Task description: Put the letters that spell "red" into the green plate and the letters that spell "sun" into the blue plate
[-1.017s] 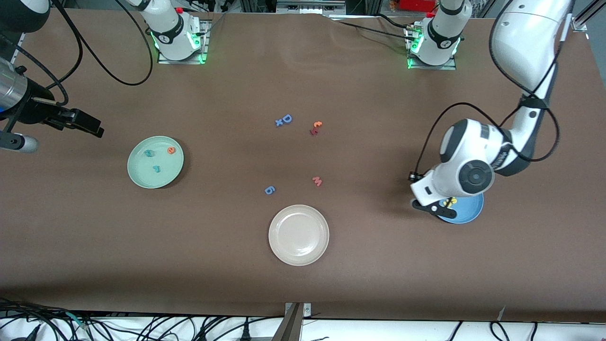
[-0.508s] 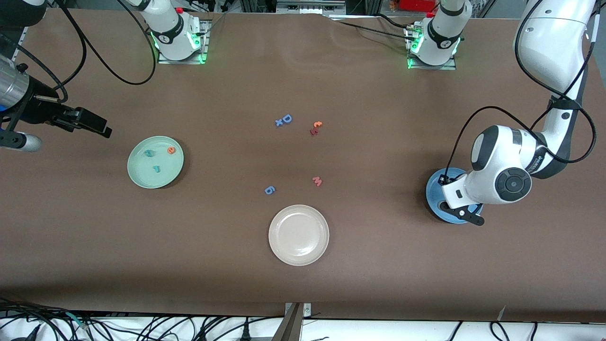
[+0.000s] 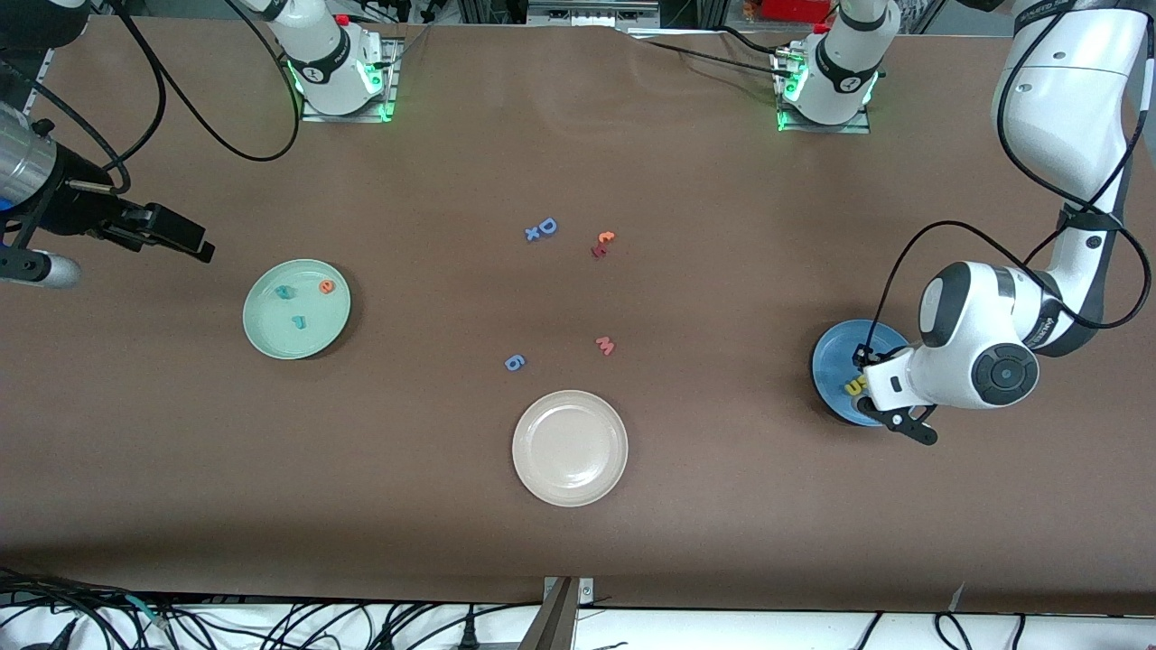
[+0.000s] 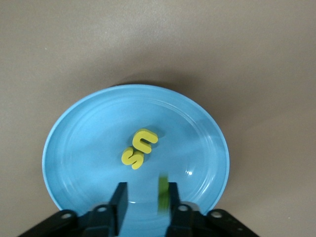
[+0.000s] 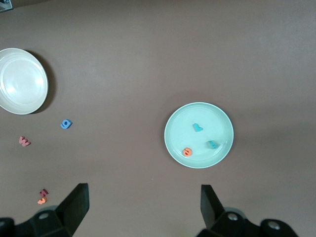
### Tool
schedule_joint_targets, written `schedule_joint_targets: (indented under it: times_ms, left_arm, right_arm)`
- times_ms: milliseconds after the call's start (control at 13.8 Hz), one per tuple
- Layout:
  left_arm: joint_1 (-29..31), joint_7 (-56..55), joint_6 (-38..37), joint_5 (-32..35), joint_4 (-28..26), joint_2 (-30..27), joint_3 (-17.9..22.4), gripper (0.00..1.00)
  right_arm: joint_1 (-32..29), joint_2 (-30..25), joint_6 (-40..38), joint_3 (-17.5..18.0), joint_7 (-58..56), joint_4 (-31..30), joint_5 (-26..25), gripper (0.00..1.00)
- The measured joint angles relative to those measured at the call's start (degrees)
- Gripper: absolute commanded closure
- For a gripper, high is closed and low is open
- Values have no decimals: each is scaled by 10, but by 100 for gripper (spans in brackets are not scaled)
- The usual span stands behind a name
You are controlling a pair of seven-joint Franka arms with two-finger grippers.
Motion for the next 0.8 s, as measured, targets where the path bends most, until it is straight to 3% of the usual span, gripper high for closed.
schedule_joint_targets:
  times_ms: [508, 799]
  left_arm:
    - [-2, -35, -17, 0, 54, 0, -3, 0]
    - [-5, -116, -106, -1, 116, -2, -14, 0]
  right_arm:
    - [0, -1, 0, 0, 0, 2, 0, 0]
    - [-2, -1, 6, -1, 0, 4, 0, 0]
